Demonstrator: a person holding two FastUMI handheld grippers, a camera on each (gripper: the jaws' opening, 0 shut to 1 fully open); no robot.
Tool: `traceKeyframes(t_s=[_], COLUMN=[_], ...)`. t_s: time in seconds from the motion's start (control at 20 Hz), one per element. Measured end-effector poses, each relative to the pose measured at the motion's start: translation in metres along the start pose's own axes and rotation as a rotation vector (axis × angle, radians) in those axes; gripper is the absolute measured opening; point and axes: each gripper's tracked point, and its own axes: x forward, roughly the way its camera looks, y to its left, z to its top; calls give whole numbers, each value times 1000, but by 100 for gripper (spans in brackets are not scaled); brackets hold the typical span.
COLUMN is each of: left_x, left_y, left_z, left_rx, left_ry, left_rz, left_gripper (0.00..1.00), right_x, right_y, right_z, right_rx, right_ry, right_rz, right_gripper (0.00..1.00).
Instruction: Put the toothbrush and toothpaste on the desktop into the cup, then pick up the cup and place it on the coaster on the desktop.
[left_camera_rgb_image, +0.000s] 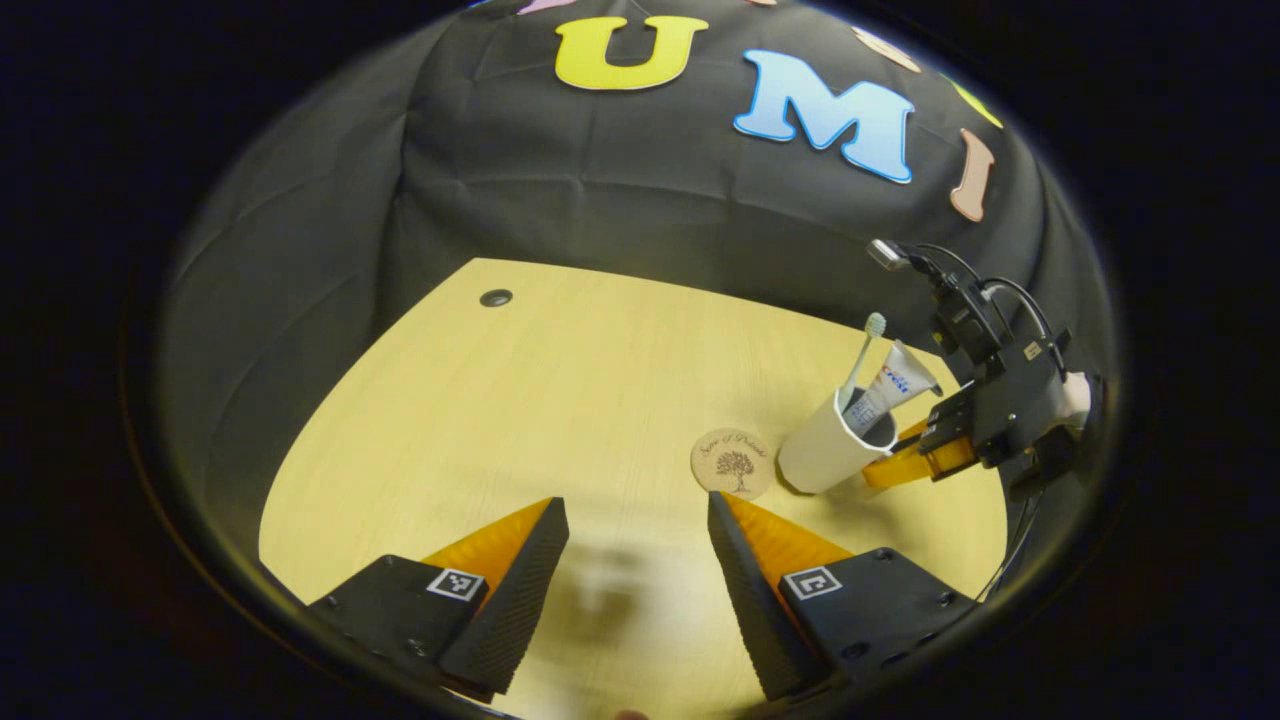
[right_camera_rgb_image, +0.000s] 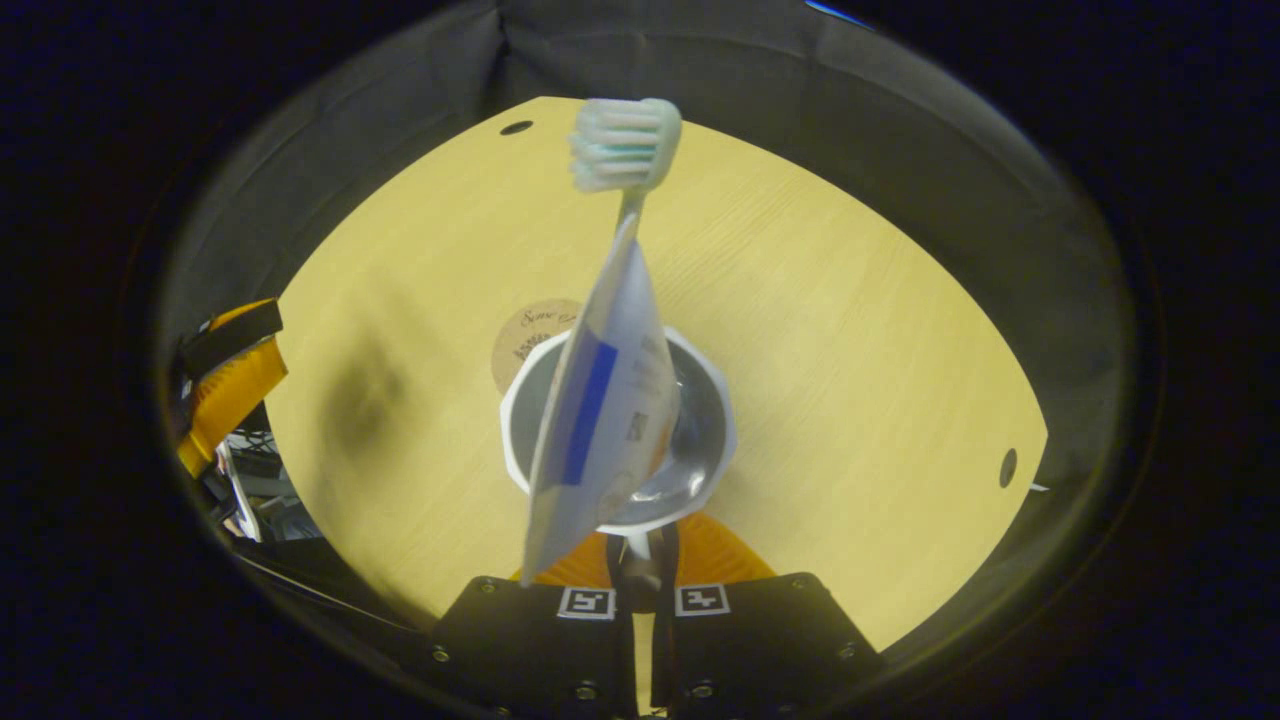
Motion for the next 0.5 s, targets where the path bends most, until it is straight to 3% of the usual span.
traceKeyframes(t_s=[0.1, 0.2, 0.25, 0.5], left_x=[-4, -8, -11, -9], left_y=[2, 7, 10, 20], left_z=[-4, -7, -9, -5], left_rx=[-6, -7, -8, -14], left_ry=[3, 6, 8, 12], left_rz=[4, 10, 13, 26], left_gripper=[93, 97, 93, 93], right_x=[0, 0, 1, 3], right_y=[3, 9, 11, 24], right_z=[6, 13, 16, 36], right_rx=[-7, -9, -13, -34], right_ry=[-6, -12, -15, -22], right_rz=[0, 6, 7, 18], right_gripper=[7, 7, 7, 7])
